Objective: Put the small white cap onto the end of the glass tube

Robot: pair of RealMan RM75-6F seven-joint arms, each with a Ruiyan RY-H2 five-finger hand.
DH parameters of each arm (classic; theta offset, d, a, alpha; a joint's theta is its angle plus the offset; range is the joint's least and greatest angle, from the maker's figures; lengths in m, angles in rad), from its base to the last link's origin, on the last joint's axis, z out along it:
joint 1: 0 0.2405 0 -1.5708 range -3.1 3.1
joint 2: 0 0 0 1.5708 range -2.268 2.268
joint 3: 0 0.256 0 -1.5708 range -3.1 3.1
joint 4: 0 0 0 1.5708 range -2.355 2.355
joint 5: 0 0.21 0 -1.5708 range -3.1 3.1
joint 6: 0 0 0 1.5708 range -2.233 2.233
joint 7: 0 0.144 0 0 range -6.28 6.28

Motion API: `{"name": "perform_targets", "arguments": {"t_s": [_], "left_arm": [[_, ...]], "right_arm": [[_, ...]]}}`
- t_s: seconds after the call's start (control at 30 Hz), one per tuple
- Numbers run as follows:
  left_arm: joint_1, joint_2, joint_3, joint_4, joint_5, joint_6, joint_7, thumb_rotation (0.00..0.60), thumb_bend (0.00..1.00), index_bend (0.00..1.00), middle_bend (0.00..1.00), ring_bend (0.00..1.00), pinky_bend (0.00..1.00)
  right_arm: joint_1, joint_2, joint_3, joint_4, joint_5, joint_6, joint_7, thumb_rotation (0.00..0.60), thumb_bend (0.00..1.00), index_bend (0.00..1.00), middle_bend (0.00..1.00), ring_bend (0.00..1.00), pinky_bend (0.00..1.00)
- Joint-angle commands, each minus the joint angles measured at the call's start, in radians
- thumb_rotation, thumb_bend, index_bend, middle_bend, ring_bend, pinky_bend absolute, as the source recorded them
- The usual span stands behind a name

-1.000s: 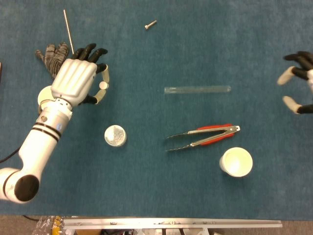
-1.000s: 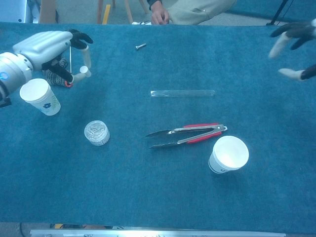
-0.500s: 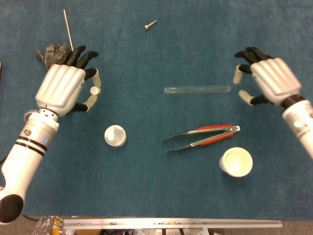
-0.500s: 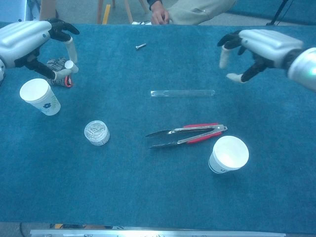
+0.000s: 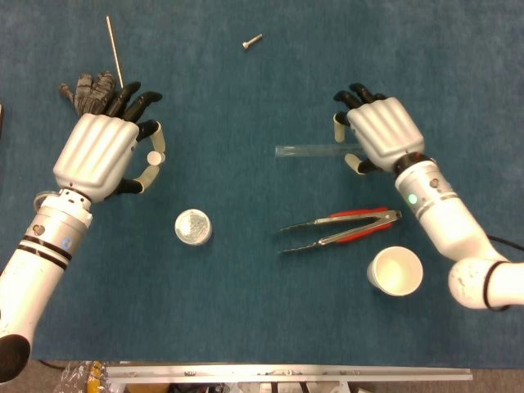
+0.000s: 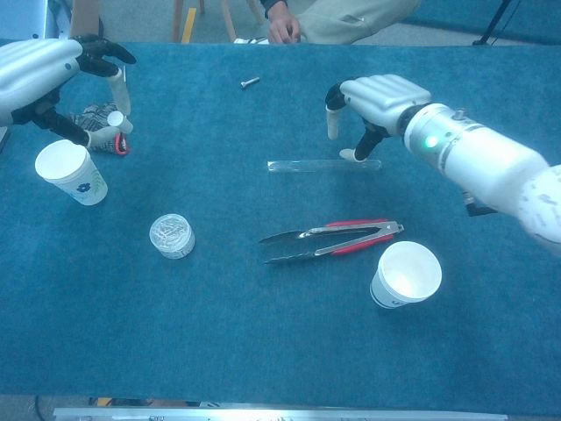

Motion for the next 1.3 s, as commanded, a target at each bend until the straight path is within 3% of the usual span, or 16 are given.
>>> {"name": "perform_targets", "arguments": {"t_s": [0.03, 0.73, 1.3], "left_arm": [[0.004, 0.001, 0.003, 0.0, 0.015, -0.002, -0.008, 0.6, 0.32, 0.52, 0.12, 0.0, 0.0], [0.006, -0.021, 0.01, 0.055, 0.064, -0.043, -0.064, 0.6, 0.32, 0.52, 0.11, 0.0, 0.0], [0.017, -0.019, 0.011, 0.078, 0.09, -0.054, -0.106, 0.6, 0.32, 0.52, 0.11, 0.0, 0.0]], "right_arm": [[0.028, -0.045, -0.016, 0.036, 0.042, 0.021, -0.044, 0.6, 0.23, 0.49, 0.18, 0.08, 0.27], [0.096, -0.227, -0.01, 0.288, 0.145, -0.009, -0.079, 0.6, 0.23, 0.49, 0.18, 0.08, 0.27], [0.129, -0.293, 0.006, 0.363, 0.192, -0.023, -0.114, 0.6, 0.23, 0.49, 0.18, 0.08, 0.27]]}}
